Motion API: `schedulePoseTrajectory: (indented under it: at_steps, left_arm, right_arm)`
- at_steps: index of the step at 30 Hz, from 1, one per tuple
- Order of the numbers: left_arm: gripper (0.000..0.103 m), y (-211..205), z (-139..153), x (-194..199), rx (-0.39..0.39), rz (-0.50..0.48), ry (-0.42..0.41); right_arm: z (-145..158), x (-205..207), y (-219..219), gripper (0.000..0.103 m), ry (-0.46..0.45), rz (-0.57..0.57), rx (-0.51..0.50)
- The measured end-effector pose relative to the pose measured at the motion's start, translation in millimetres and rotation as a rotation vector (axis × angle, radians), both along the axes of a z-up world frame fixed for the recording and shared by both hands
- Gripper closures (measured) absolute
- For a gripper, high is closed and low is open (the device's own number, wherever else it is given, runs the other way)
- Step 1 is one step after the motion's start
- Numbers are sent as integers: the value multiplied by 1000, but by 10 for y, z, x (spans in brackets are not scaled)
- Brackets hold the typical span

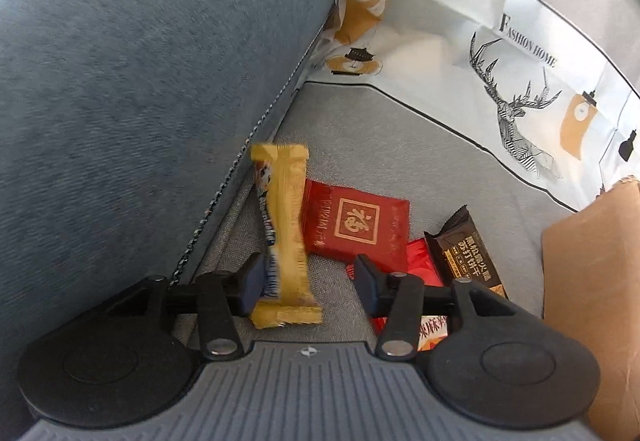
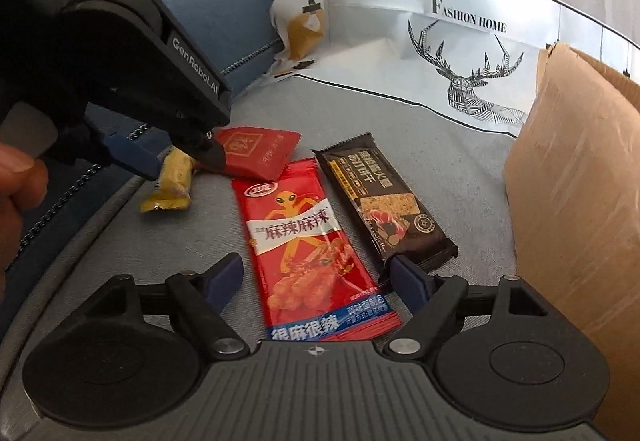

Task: Organize snacks
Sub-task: 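Grasp the yellow wafer bar with the left gripper while the right grasps the red spicy bag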

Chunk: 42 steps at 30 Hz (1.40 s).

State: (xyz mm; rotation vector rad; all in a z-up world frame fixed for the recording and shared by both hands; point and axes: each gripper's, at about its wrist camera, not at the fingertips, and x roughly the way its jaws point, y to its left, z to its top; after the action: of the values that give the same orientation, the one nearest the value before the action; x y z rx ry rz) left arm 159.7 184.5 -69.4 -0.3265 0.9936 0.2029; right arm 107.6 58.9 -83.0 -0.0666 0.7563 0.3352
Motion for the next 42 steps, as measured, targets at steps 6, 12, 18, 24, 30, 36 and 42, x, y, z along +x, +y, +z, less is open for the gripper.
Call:
schedulePoseTrajectory:
  at_steps: [6, 12, 18, 24, 30, 36, 42]
  left_arm:
    - [50, 34, -112, 100, -11, 15, 20]
    - [76, 43, -109, 103, 10, 18, 11]
    - [76, 32, -54, 41, 7, -13, -6]
    - [76, 49, 58, -161, -2, -53, -11]
    - [77, -2, 186, -476, 23, -68, -13]
    - [76, -83, 215, -727, -65, -110, 3]
    - [76, -169, 63, -748, -96, -185, 104]
  right_arm:
    - [0, -3, 9, 22, 7, 17, -9]
    - [19, -33, 27, 49, 15, 81, 8]
    - [83, -125, -6, 56, 0, 82, 20]
    - [173, -296, -101, 57, 7, 75, 28]
    - [266, -601, -170, 57, 28, 66, 6]
    - [342, -847, -297, 57, 78, 36, 22]
    - [273, -984, -342, 53, 173, 44, 15]
